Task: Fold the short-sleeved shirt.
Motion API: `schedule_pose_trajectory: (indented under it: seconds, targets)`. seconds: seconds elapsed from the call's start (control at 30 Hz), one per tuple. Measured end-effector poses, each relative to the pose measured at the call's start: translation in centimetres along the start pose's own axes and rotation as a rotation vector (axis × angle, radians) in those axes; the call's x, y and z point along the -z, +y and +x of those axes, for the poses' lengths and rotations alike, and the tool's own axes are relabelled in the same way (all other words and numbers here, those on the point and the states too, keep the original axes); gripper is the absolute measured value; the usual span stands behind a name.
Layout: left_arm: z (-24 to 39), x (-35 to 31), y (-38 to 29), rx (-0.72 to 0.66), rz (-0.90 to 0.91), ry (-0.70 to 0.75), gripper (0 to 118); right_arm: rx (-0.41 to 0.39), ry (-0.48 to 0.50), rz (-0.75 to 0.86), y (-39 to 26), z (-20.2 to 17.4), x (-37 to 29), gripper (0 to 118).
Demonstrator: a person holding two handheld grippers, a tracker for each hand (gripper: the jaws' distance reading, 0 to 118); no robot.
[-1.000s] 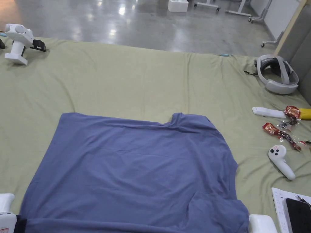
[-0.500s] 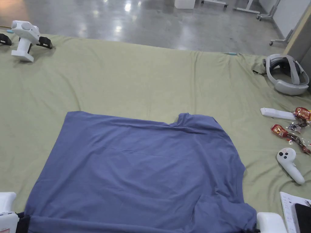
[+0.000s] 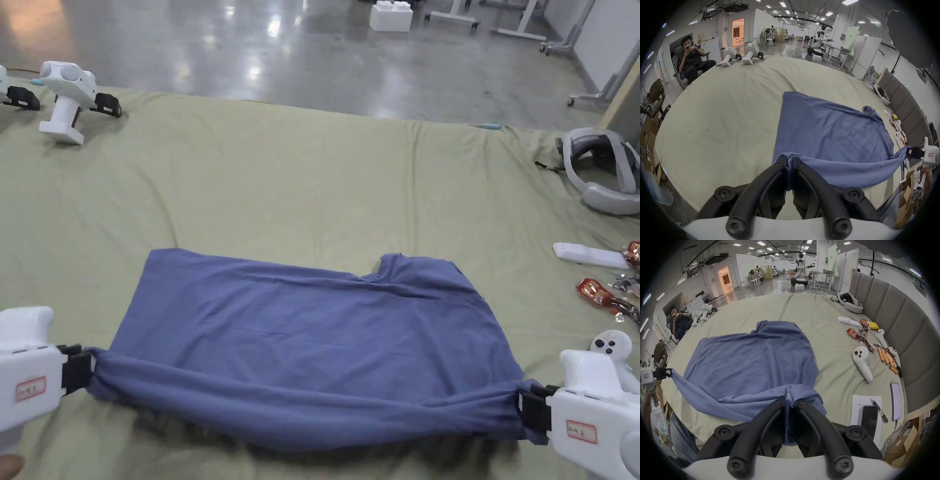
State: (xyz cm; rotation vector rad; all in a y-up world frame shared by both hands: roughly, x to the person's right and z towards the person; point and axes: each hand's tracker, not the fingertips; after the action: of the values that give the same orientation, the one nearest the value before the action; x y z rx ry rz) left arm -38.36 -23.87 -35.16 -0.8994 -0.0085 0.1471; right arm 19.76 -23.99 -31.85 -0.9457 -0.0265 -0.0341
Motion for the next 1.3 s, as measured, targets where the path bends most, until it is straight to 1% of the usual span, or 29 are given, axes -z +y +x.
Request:
schedule_pose_trajectory:
  seconds: [0.13,0.43,0.53,0.57,0.6,0.63,0.67,0.7,0.73,0.9,1.0,1.13,1.17,1.23,1.3]
  targets:
    - [0.3,3.3,2.5,0.016,-0.005,0.024,9,0.025,-0.014,-0.009,2.3,0.5,3.4,10]
    - [0.8,9.1,3.6,0.017,-0.089,0.062,9,0.087,-0.008,-0.035,4.4,0.6,9.2,11]
    - [0.9,9.8,3.3,0.002,-0.107,0.066,9,0.083,-0.022,-0.04,4.4,0.4,10.5,12]
    - [0.7,10.2,3.3,-0.002,-0.11,0.066,10,0.078,-0.025,-0.044,4.4,0.3,10.8,15]
    - [0.7,10.4,3.2,-0.01,-0.112,0.065,13,0.077,-0.036,-0.053,4.4,0.2,11.1,20]
    - [0.7,10.2,3.2,-0.016,-0.111,0.065,23,0.075,-0.046,-0.049,4.3,0.1,11.1,25]
    - [0.8,10.1,3.1,-0.021,-0.108,0.069,46,0.067,-0.058,-0.037,4.1,0.1,10.8,36]
    - [0.8,9.6,3.2,-0.025,-0.092,0.089,59,0.056,-0.082,-0.021,4.1,0.0,10.3,48]
    - [0.7,9.2,3.2,-0.028,-0.074,0.078,67,0.049,-0.102,0.003,4.2,-0.2,9.5,56]
    - [1.8,5.5,4.0,-0.017,0.067,-0.004,66,0.04,-0.106,0.237,4.8,-1.1,4.7,56]
    - [3.4,3.1,4.3,-0.002,0.184,-0.039,66,0.007,-0.099,0.388,5.5,-2.9,1.6,57]
    - [5.6,-0.1,4.1,0.029,0.382,-0.057,66,-0.041,-0.098,0.629,5.1,-6.6,-2.2,57]
    - [6.3,-0.9,3.9,0.042,0.431,-0.049,66,-0.043,-0.102,0.683,4.8,-7.5,-2.9,57]
    - [8.1,-2.8,3.1,0.083,0.526,-0.017,66,-0.019,-0.115,0.78,4.1,-9.3,-4.2,56]
    - [9.4,-4.1,2.5,0.112,0.593,0.027,60,0.01,-0.101,0.83,3.5,-10.5,-4.8,54]
